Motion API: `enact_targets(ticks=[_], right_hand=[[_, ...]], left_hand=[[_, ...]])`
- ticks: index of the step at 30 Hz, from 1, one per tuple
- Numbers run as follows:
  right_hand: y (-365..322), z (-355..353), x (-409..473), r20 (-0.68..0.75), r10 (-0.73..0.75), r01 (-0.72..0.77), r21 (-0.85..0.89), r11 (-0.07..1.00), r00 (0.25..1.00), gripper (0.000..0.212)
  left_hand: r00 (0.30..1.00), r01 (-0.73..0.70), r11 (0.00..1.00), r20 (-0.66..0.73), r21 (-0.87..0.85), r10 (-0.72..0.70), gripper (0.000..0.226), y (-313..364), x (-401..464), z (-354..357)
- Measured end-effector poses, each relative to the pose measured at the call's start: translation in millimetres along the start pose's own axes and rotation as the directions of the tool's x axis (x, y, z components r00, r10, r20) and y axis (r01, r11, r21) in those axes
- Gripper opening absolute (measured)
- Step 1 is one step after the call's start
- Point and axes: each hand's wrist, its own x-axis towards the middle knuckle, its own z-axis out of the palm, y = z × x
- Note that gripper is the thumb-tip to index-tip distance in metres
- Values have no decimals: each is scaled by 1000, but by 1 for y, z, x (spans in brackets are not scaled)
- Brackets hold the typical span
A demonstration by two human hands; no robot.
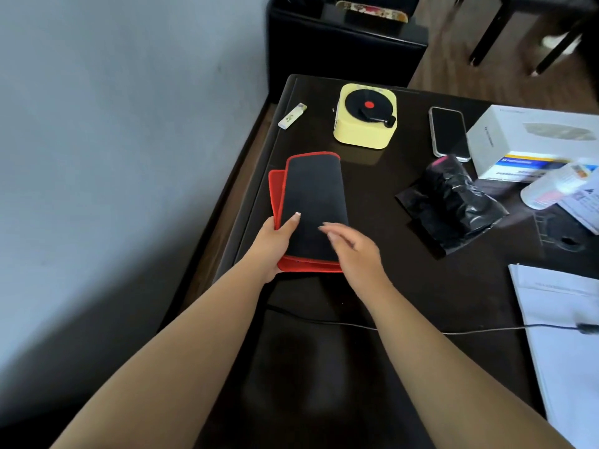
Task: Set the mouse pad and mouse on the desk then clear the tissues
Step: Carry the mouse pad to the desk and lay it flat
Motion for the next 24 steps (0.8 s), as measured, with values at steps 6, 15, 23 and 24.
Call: enact_targets(ticks=[6,15,23,24], right_hand=[[2,-7,21,-235,428,-330,363,871,873,25],[-8,-32,3,215,548,-568,531,629,808,30],[-23,-87,-42,47,436,-348,682,644,899,26],[-24,-95,-49,34,415,-319,697,643,909,20]], left_hand=[[975,93,992,209,-88,-73,38,-9,-7,-18],[782,148,989,614,-22,-103,67,8,-35,-34],[834,39,999,552,-12,-25,44,22,-84,20],[854,10,1000,521,-22,3,39,23,-91,30]])
